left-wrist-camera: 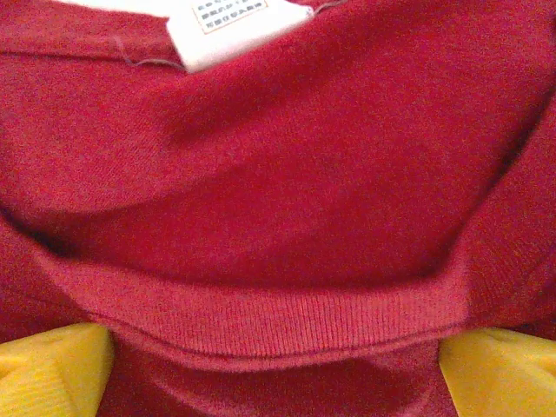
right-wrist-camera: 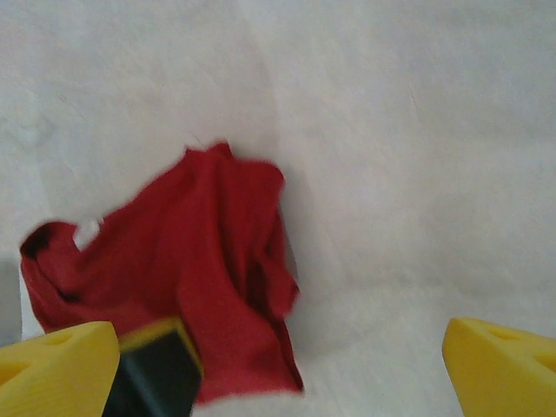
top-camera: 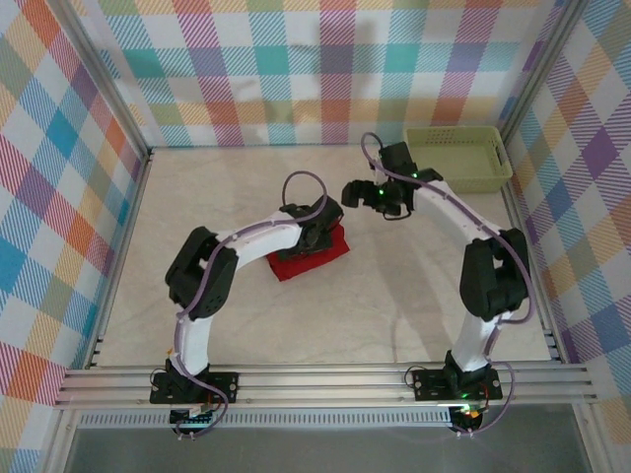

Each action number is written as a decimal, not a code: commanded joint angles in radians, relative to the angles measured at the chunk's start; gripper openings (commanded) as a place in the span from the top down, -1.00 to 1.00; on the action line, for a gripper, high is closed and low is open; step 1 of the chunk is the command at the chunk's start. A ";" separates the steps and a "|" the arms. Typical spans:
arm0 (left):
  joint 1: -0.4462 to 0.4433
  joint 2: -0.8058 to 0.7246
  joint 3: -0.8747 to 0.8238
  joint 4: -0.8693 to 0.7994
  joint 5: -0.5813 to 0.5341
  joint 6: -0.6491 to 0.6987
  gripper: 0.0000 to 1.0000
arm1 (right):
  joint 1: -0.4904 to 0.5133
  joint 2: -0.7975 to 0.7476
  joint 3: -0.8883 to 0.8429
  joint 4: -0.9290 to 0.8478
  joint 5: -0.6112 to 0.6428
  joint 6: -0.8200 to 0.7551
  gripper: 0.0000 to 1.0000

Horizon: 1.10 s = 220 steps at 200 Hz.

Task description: Fold the inside-out t-shirt

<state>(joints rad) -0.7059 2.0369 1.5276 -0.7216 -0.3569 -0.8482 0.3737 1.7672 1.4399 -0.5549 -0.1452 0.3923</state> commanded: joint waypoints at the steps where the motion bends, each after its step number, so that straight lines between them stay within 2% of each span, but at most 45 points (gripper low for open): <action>1: 0.091 0.084 0.102 -0.112 -0.026 0.100 -0.92 | 0.003 -0.132 -0.085 0.014 0.065 0.027 -0.92; 28: 0.232 0.120 0.116 -0.126 0.055 0.289 -0.98 | -0.003 -0.280 -0.203 0.005 0.152 0.024 -0.94; 64: 0.383 0.186 0.268 -0.295 0.082 0.532 -1.00 | -0.033 -0.471 -0.338 -0.011 0.220 0.028 -0.97; 95: 0.513 0.227 0.375 -0.350 0.056 0.674 -1.00 | -0.048 -0.609 -0.374 -0.062 0.276 0.015 -0.98; 108: 0.557 0.268 0.436 -0.387 0.024 0.776 -1.00 | -0.057 -0.656 -0.379 -0.086 0.299 0.006 -0.99; 133: 0.597 0.317 0.481 -0.373 -0.103 0.949 -1.00 | -0.067 -0.728 -0.391 -0.119 0.317 -0.005 -1.00; 154: 0.622 0.339 0.534 -0.383 -0.073 1.050 -1.00 | -0.069 -0.756 -0.405 -0.140 0.315 0.001 -1.00; 168: 0.621 0.371 0.588 -0.420 -0.106 1.066 -1.00 | -0.068 -0.766 -0.413 -0.148 0.317 0.011 -1.00; 181: 0.627 0.377 0.608 -0.417 -0.194 1.054 -1.00 | -0.068 -0.777 -0.422 -0.148 0.320 0.019 -0.99; 205: 0.627 0.324 0.567 -0.391 -0.114 1.042 -1.00 | -0.070 -0.773 -0.440 -0.125 0.322 0.019 -1.00; 220: 0.598 0.271 0.514 -0.348 -0.063 1.031 -1.00 | -0.072 -0.745 -0.440 -0.108 0.337 0.011 -0.99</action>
<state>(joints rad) -0.0856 2.3741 2.1056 -1.0706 -0.4526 0.1612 0.3122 1.0046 1.0073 -0.6754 0.1619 0.4038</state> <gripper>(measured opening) 0.997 0.997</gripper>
